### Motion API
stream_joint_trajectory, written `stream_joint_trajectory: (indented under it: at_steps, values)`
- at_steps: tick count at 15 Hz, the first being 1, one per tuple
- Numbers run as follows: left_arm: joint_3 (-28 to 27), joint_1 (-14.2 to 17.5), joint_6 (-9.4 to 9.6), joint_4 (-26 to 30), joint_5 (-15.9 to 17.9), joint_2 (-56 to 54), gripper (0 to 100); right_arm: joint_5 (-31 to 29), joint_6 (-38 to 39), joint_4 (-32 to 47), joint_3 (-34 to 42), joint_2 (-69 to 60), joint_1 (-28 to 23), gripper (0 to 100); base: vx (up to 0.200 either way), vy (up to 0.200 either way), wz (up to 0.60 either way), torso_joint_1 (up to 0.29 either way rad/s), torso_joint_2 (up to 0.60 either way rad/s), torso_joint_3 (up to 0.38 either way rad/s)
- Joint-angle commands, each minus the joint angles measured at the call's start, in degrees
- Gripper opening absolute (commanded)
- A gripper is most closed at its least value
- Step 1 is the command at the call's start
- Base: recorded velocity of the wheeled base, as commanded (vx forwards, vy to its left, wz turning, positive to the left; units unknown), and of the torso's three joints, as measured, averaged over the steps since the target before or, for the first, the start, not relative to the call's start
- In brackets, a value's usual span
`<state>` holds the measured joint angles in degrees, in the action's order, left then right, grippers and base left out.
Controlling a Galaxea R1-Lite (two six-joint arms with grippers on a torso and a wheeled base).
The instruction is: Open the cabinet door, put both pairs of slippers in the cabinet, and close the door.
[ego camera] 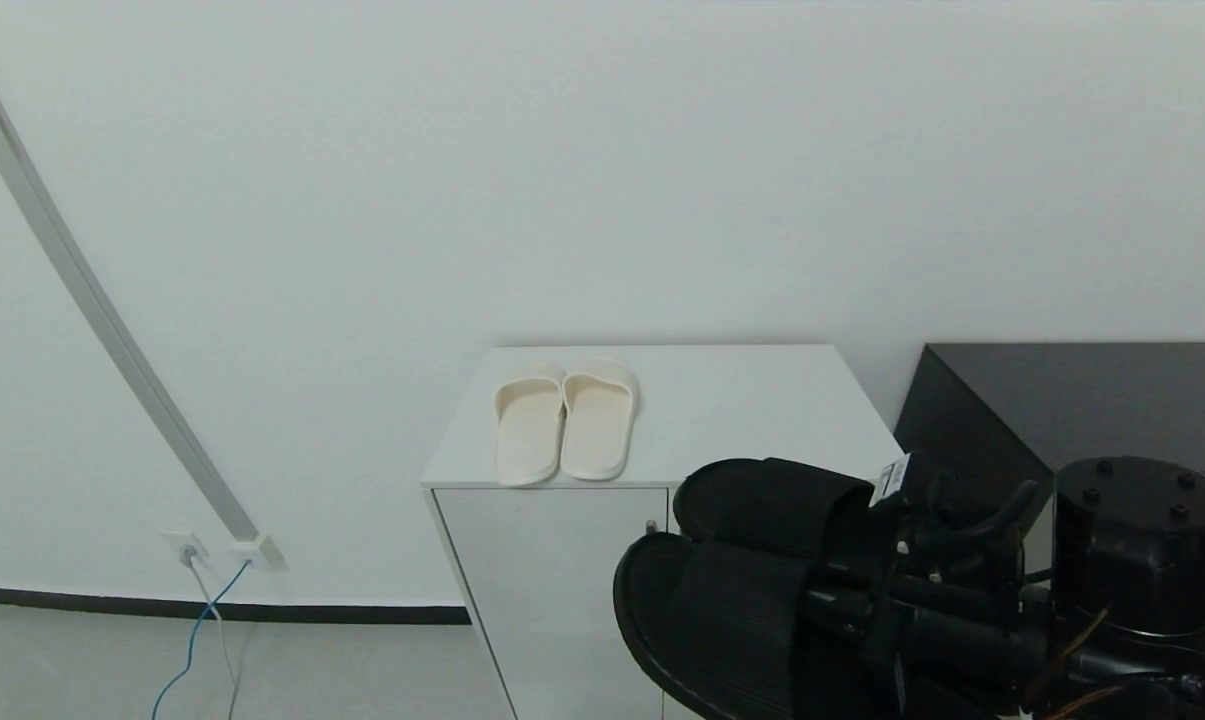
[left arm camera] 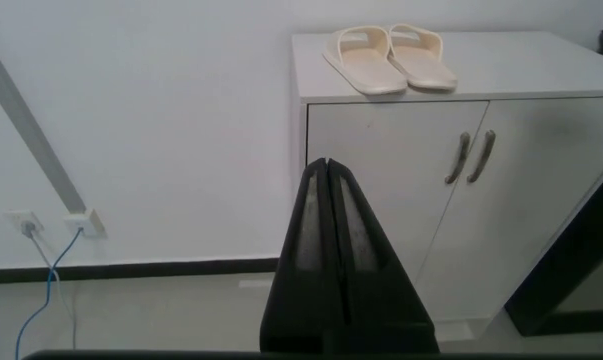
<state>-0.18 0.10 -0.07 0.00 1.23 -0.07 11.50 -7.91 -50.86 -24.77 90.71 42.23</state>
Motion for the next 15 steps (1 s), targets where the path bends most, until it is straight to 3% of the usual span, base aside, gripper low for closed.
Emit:
stream_joint_trajectory:
  at_steps: [1, 11, 12, 15]
  values:
    - [0.01, -0.01, -0.01, 0.00, 0.00, 0.07, 0, 0.02, 0.00, -0.03, 0.25, -0.18, -0.48, 0, 0.000, 0.000, 0.00, 0.000, 0.00, 0.000]
    - [0.01, -0.01, -0.19, 0.09, 0.00, 0.07, 0, 0.11, -0.26, -0.03, 1.66, 0.26, -0.39, 0, 0.000, 0.000, 0.00, 0.000, 0.00, 0.000]
    - [0.01, -0.01, -0.19, 0.00, 0.00, 0.16, 100, 0.11, -0.26, -0.03, 1.66, 0.26, -0.39, 0, 0.000, 0.000, 0.00, 0.000, 0.00, 0.000]
    - [0.01, -0.01, -0.19, 0.00, -0.09, 0.07, 100, 0.11, -0.35, -0.03, 2.01, 0.34, -0.30, 0, 0.000, 0.000, 0.00, -0.073, 0.17, 0.088]
